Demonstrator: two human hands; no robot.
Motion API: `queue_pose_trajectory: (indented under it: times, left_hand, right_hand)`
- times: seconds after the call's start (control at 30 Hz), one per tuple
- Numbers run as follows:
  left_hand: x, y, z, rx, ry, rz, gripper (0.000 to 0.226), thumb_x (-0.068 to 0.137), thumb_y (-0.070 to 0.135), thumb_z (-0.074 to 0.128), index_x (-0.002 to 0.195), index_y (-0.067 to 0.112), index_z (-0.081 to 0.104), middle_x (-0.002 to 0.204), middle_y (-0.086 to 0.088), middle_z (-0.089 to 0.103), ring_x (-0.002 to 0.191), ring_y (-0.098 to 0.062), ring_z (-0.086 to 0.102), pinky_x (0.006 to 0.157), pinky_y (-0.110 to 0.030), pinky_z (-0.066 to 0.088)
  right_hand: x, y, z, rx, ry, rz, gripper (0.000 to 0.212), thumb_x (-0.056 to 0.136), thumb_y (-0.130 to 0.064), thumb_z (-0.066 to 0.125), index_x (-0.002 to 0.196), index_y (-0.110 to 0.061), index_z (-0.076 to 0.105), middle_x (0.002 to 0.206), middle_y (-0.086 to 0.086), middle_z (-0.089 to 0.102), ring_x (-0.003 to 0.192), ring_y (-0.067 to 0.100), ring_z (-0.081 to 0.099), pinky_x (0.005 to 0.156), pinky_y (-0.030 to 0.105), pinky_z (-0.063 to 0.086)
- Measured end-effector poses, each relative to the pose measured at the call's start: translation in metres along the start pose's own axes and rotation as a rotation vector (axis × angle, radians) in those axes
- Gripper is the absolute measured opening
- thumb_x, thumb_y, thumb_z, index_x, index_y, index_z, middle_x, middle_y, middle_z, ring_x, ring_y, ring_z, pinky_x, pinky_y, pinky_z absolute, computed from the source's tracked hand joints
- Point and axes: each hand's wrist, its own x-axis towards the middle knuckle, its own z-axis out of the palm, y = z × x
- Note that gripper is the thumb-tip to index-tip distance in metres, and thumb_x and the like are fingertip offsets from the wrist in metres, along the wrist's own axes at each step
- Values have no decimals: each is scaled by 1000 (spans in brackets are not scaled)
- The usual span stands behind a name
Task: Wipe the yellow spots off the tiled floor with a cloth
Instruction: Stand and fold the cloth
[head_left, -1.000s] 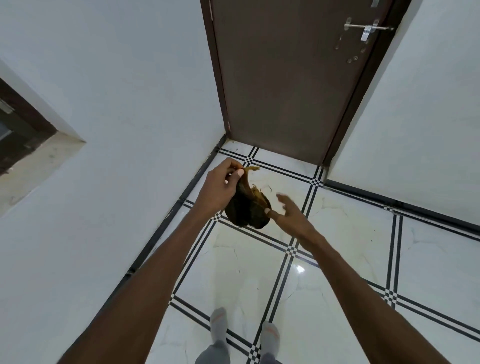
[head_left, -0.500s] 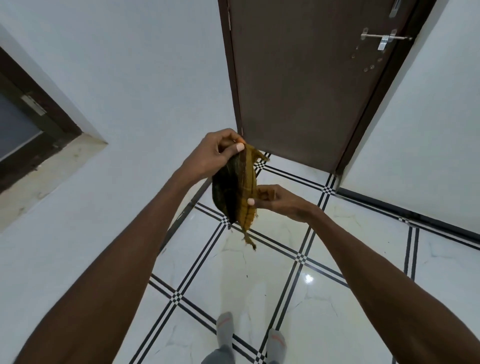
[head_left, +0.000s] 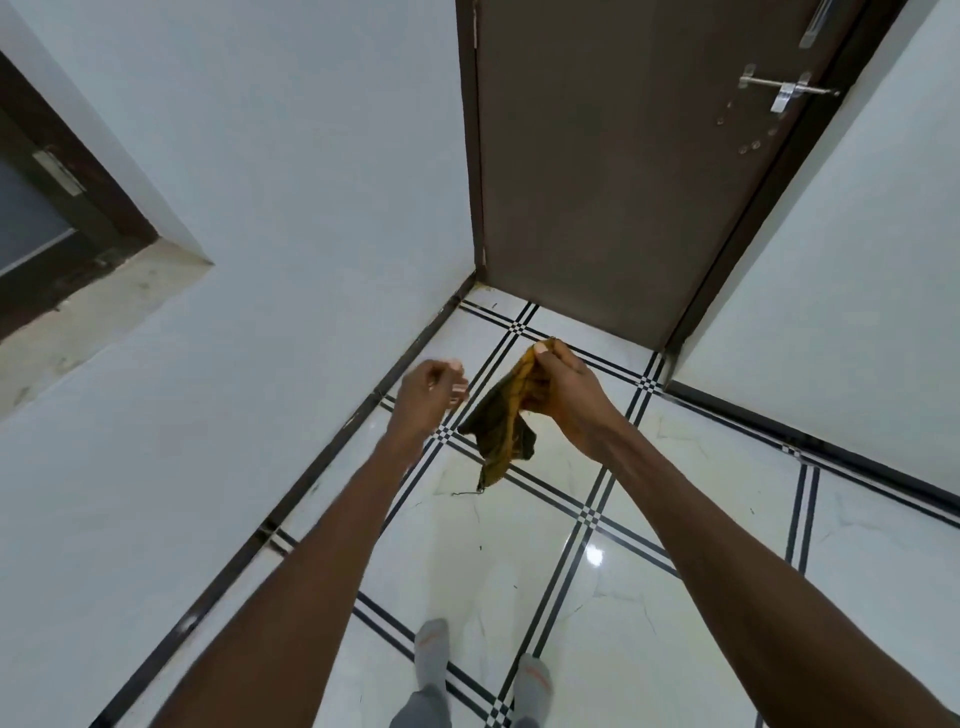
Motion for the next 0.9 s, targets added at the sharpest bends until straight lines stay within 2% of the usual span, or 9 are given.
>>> queue_pose_trajectory:
  times: [0.1,0.2,0.27,0.43,0.53,0.6,0.67,0.8,0.9]
  left_hand:
    - [-21,-37,15,-79,-72,-182,37,106,47,50,98,16,67,101,-9,73,99,-28,74,90,-39,63]
    - [-28,-50,25,-196,-138,-324,46,106,59,38,109,23,67,113,-8,73,94,-18,73,78,-26,59]
    - [-27,-50,29,-268,-167,-367,63,104,66,32,127,18,65,118,-9,72,103,-23,73,88,-32,60]
    - [-17,-43,25,-446,-163,-416,84,98,73,39,144,6,56,133,-14,69,123,-33,66,112,-50,51]
    - [-12,-42,22,-477,-154,-431,85,95,76,43,152,13,46,144,-16,62,124,-33,63,111,-47,50]
    - [-10,-43,20,-464,-122,-468,94,90,81,43,151,11,47,139,-16,64,120,-32,65,104,-44,53]
    - [-8,-42,18,-456,-134,-488,100,87,85,42,150,8,49,139,-16,65,119,-31,66,106,-44,52]
    - [-9,-30,19,-502,-255,-447,87,96,75,41,153,10,46,150,-12,57,130,-32,57,117,-49,43]
    - [-5,-24,20,-544,-160,-362,61,100,56,55,142,11,57,140,-9,63,139,-34,54,118,-51,42]
  right_hand:
    - [-1,9,1,77,17,50,25,113,-32,41,100,-16,55,80,2,69,86,24,69,92,53,62]
    - [-5,16,2,130,27,86,25,113,-32,41,103,-18,58,99,8,74,95,25,71,82,44,61]
    - [-7,17,3,137,35,103,24,113,-34,42,103,-20,60,108,10,73,104,28,71,86,45,59]
    - [-8,16,4,159,77,108,21,112,-34,42,110,-22,60,124,15,70,122,35,67,108,59,52]
    - [-8,14,4,178,91,113,20,112,-33,43,113,-22,60,130,17,68,125,36,65,113,63,47]
    - [-7,12,4,196,90,118,20,112,-32,44,113,-21,60,129,17,69,125,36,66,113,64,46]
    - [-7,10,5,211,83,121,20,112,-31,44,114,-20,60,125,16,72,125,36,67,112,64,47]
    - [-7,8,9,256,67,122,21,112,-29,43,116,-16,59,122,15,76,121,35,71,108,60,52]
    - [-6,8,6,210,64,127,20,112,-29,44,115,-15,58,123,17,76,119,34,72,103,55,55]
